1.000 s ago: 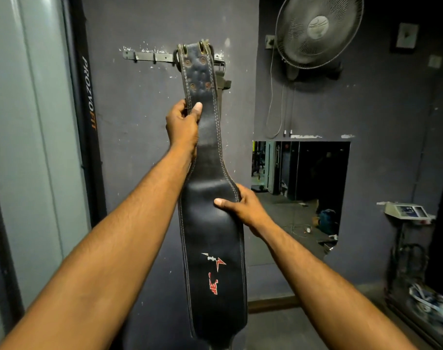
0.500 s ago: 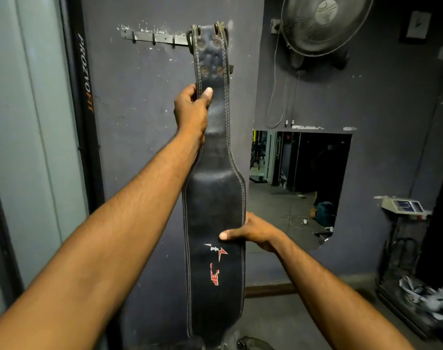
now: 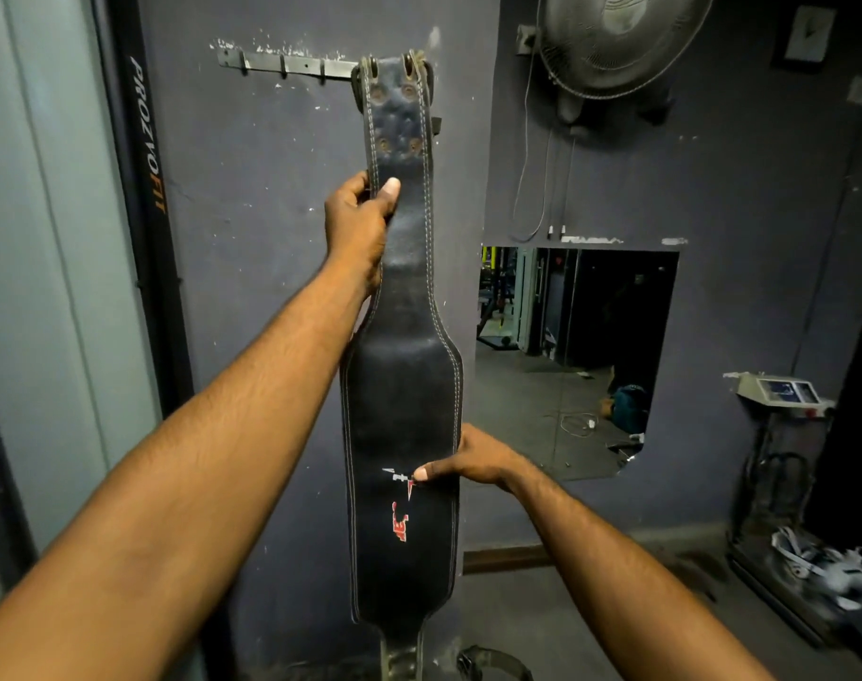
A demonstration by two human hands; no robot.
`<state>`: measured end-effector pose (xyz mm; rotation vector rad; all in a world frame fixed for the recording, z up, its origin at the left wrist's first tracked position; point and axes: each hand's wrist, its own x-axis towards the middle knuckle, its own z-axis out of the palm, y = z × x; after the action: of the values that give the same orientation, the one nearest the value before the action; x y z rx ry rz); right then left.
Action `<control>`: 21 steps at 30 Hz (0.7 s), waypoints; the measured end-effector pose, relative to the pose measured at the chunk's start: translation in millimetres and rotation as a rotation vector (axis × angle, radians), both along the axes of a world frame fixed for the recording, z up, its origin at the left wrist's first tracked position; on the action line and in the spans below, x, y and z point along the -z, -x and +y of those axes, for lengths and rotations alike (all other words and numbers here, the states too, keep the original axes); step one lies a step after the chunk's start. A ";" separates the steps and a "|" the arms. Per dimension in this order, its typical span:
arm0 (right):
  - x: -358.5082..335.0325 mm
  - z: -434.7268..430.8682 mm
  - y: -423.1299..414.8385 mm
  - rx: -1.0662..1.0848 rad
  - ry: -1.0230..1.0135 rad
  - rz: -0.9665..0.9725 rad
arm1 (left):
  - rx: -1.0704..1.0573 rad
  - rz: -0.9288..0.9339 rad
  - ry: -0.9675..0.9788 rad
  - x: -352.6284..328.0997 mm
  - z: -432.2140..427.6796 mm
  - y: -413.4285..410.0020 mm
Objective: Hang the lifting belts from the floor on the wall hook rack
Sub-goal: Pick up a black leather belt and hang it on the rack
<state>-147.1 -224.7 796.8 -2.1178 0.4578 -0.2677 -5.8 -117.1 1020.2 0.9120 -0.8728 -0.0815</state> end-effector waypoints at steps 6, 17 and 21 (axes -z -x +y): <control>-109.7 -9.1 2.9 0.004 -0.207 -0.486 | 0.019 0.036 -0.051 19.0 -10.2 11.5; -194.3 -19.9 -25.8 0.125 -0.121 -0.964 | -0.127 -0.079 -0.221 47.8 -17.2 24.0; -181.5 -19.5 -29.9 0.080 -0.138 -0.932 | -0.052 0.016 -0.249 -1.0 -7.0 17.7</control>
<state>-117.3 -244.2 978.3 -1.6108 -0.0019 -1.1584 -23.5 -124.1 1021.2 1.1650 -0.8355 -0.1544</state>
